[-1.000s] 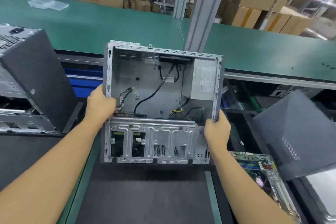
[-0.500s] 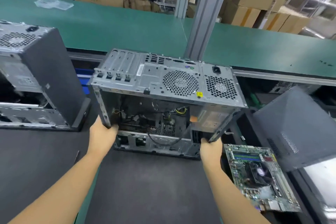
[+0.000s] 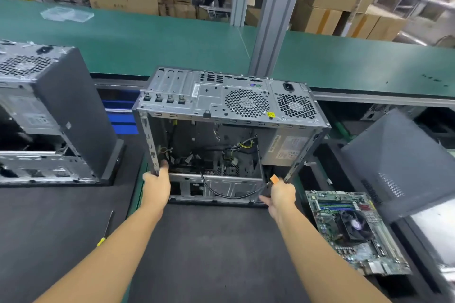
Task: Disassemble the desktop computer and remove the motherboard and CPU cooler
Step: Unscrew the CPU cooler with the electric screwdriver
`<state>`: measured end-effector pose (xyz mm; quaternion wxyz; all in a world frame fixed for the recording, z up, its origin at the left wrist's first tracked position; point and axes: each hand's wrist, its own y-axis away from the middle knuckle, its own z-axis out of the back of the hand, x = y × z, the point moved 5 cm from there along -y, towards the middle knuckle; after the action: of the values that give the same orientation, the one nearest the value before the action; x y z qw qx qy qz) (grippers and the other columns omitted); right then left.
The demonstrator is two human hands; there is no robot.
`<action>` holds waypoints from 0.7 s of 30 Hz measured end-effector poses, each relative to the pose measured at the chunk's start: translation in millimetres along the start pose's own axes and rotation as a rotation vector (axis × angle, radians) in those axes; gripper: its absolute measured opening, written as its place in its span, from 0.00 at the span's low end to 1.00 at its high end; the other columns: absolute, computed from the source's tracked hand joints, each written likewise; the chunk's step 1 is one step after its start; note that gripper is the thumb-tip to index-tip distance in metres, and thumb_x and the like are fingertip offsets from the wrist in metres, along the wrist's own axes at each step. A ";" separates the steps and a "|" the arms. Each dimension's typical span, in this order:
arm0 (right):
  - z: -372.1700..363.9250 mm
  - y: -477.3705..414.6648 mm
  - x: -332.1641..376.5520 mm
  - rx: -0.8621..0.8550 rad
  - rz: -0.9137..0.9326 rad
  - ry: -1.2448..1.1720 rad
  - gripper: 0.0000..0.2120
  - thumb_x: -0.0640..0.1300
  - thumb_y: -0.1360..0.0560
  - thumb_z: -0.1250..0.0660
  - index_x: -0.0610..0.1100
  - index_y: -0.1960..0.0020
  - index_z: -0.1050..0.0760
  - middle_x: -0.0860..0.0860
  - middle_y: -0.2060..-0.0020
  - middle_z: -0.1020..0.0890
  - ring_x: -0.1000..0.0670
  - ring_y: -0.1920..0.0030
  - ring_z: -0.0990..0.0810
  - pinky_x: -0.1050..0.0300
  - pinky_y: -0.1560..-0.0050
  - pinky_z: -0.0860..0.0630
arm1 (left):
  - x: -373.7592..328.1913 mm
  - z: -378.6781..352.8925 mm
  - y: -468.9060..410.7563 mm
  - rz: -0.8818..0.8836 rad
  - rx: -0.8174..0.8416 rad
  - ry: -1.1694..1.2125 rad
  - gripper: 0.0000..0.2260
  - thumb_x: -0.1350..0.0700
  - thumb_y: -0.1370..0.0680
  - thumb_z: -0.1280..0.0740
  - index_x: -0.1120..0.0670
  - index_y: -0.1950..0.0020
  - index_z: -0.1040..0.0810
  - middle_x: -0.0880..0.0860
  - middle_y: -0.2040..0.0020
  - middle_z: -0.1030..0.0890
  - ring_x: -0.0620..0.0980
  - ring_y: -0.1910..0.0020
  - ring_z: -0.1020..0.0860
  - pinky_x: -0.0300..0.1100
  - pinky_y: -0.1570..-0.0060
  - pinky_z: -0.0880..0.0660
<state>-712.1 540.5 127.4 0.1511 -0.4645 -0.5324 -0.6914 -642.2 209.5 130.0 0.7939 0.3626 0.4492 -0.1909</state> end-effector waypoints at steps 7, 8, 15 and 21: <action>-42.5 -40.0 38.0 0.074 0.029 0.056 0.18 0.42 0.17 0.42 0.38 0.30 0.35 0.46 0.41 0.31 0.42 0.42 0.29 0.40 0.47 0.20 | -30.3 -28.6 -44.3 0.049 0.057 0.143 0.28 0.38 0.20 0.41 0.55 0.28 0.39 0.46 0.58 0.32 0.46 0.61 0.30 0.50 0.49 0.28; -47.6 -45.8 40.4 0.076 0.028 0.059 0.18 0.43 0.17 0.42 0.38 0.29 0.36 0.47 0.40 0.31 0.42 0.42 0.29 0.41 0.48 0.20 | -34.6 -32.8 -51.0 0.051 0.056 0.154 0.28 0.38 0.20 0.40 0.54 0.28 0.38 0.45 0.58 0.33 0.45 0.61 0.31 0.50 0.48 0.28; -65.8 -64.4 54.2 0.111 0.004 0.041 0.18 0.44 0.18 0.41 0.40 0.31 0.35 0.45 0.41 0.30 0.44 0.45 0.28 0.45 0.51 0.20 | -45.6 -45.2 -71.9 0.059 -0.025 0.100 0.29 0.35 0.21 0.42 0.54 0.29 0.37 0.47 0.61 0.31 0.48 0.63 0.30 0.52 0.47 0.27; -49.7 -41.4 39.9 0.218 -0.051 0.081 0.45 0.57 0.27 0.30 0.50 0.20 0.52 0.47 0.25 0.38 0.39 0.32 0.31 0.39 0.42 0.22 | -22.8 -59.7 -32.8 0.141 -0.093 0.128 0.44 0.31 0.24 0.40 0.58 0.20 0.49 0.56 0.22 0.41 0.61 0.27 0.35 0.58 0.31 0.38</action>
<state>-786.0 524.4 134.7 0.2043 -0.4034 -0.6095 -0.6512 -709.1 231.8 116.2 0.7912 0.3673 0.4806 -0.0898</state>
